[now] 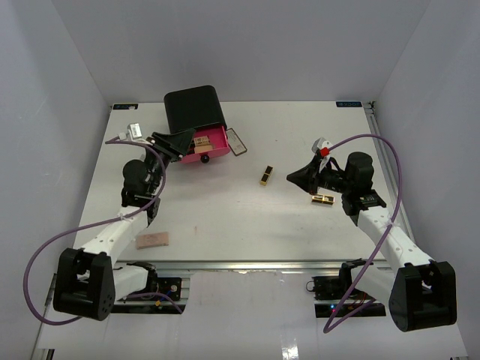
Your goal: Organize the makeup
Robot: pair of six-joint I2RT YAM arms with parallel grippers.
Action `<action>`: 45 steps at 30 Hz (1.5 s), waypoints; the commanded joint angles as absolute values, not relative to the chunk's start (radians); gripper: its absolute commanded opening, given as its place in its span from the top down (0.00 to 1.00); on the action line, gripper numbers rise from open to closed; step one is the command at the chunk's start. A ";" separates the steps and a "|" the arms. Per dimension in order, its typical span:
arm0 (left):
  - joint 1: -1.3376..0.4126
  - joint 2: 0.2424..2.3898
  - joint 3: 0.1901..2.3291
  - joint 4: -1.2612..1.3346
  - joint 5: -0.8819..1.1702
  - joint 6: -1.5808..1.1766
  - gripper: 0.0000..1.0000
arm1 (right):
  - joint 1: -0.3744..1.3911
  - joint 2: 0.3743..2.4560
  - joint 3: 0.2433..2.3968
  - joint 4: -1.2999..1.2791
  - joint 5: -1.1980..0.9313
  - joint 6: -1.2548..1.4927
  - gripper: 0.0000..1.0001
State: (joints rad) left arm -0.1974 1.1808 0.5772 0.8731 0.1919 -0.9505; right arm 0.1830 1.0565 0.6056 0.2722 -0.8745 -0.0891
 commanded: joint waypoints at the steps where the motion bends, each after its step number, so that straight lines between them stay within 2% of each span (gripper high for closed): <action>1: -0.191 1.119 0.523 0.583 0.258 -0.986 0.40 | 0.176 1.057 0.604 0.305 -0.888 -0.102 0.88; 6: -0.201 1.113 0.430 0.529 0.311 -1.054 0.50 | 0.172 1.060 0.604 0.304 -0.887 -0.104 0.88; 9: -0.205 1.140 0.382 0.538 0.381 -1.050 0.65 | 0.169 1.058 0.604 0.304 -0.887 -0.103 0.88; 12: -0.210 1.161 0.333 0.559 0.386 -1.047 0.73 | 0.168 1.059 0.604 0.305 -0.888 -0.104 0.87; 17: -0.212 1.290 0.329 0.645 0.359 -1.035 0.75 | 0.166 1.061 0.604 0.307 -0.888 -0.103 0.87; 26: -0.210 1.523 0.481 0.752 0.335 -1.057 0.76 | 0.158 1.058 0.604 0.307 -0.894 -0.100 0.87; 45: -0.186 1.604 0.757 0.628 0.247 -1.039 0.71 | 0.156 1.055 0.606 0.305 -0.899 -0.101 0.87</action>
